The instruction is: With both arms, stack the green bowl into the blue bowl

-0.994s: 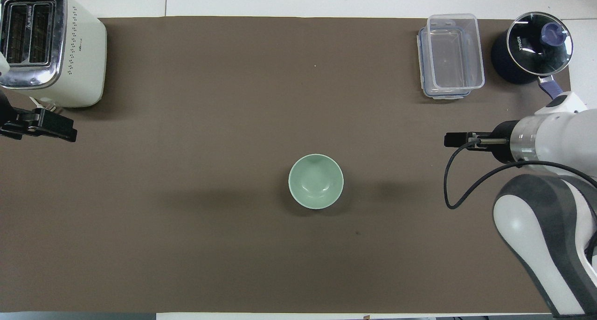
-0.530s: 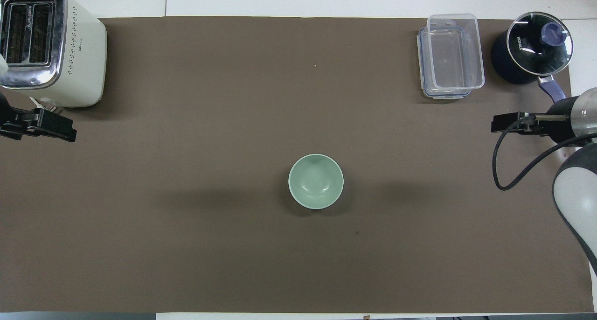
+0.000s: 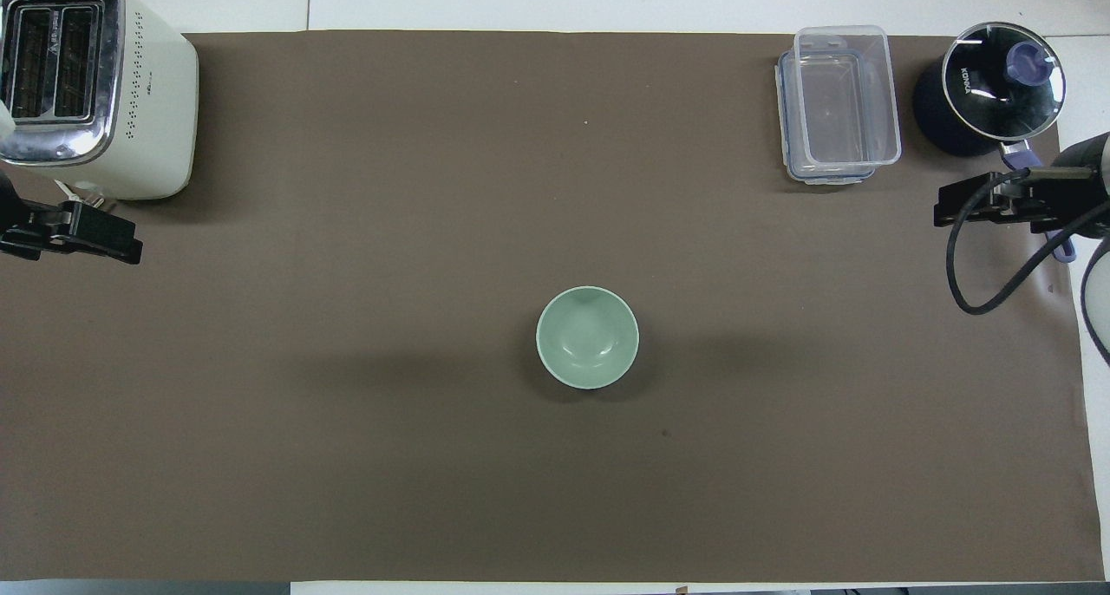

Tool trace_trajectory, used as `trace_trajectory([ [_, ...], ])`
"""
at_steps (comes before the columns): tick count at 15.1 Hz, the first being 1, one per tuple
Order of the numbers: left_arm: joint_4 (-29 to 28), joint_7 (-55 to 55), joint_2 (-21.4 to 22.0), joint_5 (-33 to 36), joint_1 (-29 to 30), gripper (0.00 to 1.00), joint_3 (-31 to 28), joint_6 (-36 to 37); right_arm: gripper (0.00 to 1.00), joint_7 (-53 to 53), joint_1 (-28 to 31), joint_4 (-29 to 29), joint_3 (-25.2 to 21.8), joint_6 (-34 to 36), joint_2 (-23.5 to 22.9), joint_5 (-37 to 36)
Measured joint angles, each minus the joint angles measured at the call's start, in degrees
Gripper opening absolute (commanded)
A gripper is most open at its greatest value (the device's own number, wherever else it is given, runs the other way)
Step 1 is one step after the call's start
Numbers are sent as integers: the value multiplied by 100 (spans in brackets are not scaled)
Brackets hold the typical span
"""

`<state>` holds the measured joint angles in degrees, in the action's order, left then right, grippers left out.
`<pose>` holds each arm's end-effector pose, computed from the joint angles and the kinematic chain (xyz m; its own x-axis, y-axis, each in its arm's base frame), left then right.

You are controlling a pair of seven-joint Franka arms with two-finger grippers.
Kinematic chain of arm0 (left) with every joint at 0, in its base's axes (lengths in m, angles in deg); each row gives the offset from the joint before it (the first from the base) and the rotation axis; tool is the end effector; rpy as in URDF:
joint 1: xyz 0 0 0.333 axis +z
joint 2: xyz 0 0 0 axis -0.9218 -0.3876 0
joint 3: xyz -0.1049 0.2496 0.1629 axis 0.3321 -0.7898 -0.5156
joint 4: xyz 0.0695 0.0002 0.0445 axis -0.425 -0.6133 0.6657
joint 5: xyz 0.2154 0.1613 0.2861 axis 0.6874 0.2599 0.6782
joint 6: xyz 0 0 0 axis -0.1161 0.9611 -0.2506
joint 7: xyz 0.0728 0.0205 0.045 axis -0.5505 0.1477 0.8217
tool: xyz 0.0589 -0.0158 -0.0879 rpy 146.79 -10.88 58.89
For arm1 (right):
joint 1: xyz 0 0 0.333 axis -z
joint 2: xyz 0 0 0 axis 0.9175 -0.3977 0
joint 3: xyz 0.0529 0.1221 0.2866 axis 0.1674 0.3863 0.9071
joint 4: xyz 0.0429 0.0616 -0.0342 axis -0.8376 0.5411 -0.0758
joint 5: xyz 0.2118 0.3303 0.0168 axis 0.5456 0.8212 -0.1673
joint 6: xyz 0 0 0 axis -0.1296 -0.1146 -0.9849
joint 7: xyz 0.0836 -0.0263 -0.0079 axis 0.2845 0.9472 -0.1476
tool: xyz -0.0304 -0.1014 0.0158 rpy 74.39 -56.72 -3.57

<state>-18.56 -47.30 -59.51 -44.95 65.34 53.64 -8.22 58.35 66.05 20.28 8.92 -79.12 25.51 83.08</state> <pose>0.5475 -0.0429 0.6169 0.9892 -0.1256 -0.0762 -0.1257 -0.9921 0.0030 0.5586 -0.0091 0.5945 0.9952 -0.0962 0.0181 -0.0961 -0.9954 -0.0025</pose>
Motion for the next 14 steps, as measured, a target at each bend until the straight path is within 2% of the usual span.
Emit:
trace_trajectory([
  [6, -4, -3, 0, -2, -6, 100, 53, 0, 100, 0, 4, -18, -8, 356, 1, -118],
  [14, -8, -2, 0, -2, 0, 100, 31, 0, 100, 0, 174, 32, -23, 398, 53, -126],
])
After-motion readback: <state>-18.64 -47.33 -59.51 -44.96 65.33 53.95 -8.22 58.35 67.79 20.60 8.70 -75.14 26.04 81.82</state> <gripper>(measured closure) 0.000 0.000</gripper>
